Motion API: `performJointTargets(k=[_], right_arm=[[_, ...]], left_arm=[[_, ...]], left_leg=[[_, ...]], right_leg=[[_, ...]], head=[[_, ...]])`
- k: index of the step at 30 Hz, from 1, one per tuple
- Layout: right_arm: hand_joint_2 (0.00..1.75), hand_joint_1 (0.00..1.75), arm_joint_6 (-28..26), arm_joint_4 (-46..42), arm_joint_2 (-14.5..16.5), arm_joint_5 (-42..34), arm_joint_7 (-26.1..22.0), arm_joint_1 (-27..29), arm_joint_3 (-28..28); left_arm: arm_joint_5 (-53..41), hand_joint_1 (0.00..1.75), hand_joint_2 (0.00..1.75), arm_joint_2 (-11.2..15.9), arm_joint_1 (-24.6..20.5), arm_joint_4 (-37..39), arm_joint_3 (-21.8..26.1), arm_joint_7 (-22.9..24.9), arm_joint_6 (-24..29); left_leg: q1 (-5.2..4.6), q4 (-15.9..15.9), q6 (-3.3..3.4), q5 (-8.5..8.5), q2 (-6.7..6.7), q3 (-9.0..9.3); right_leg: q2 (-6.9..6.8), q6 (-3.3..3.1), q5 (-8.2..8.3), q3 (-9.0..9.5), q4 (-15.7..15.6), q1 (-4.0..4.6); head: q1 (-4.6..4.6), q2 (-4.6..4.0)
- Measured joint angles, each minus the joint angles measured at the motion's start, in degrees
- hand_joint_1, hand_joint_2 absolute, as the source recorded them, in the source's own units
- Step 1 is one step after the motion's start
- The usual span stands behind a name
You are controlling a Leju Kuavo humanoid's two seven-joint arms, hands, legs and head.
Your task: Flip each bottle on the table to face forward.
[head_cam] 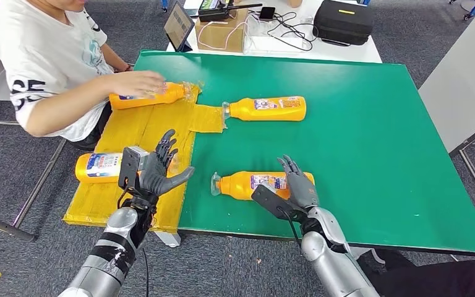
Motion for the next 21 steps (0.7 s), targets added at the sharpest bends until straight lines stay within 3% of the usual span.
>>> performJointTargets(k=[7,18,21], right_arm=[[1.75,0.00,0.80,3.23,-0.89,5.35,2.24,-2.45,0.11],[1.75,0.02,7.95,14.44,-2.80,10.25,3.92,-11.27,2.85],[1.75,1.32,8.12,15.95,-2.97,10.36,3.92,-12.35,3.42]], left_arm=[[0.14,0.00,1.75,0.00,0.06,-0.01,-0.04,0.62,-0.56],[1.16,0.00,1.75,0.00,-0.51,0.28,-0.04,1.27,-2.19],[1.16,0.00,1.75,0.00,-0.60,0.33,-0.04,1.28,-2.20]], left_leg=[[0.01,0.00,0.00,0.00,0.00,0.00],[0.00,0.02,0.01,0.02,0.01,0.02],[0.01,0.01,0.00,0.02,0.01,0.02]], right_leg=[[0.00,0.00,0.00,0.00,0.00,0.00],[0.00,0.01,0.02,0.01,0.00,0.00],[0.00,0.01,0.02,0.01,0.00,0.01]], head=[[-0.01,0.00],[-0.01,0.00],[-0.01,0.00]])
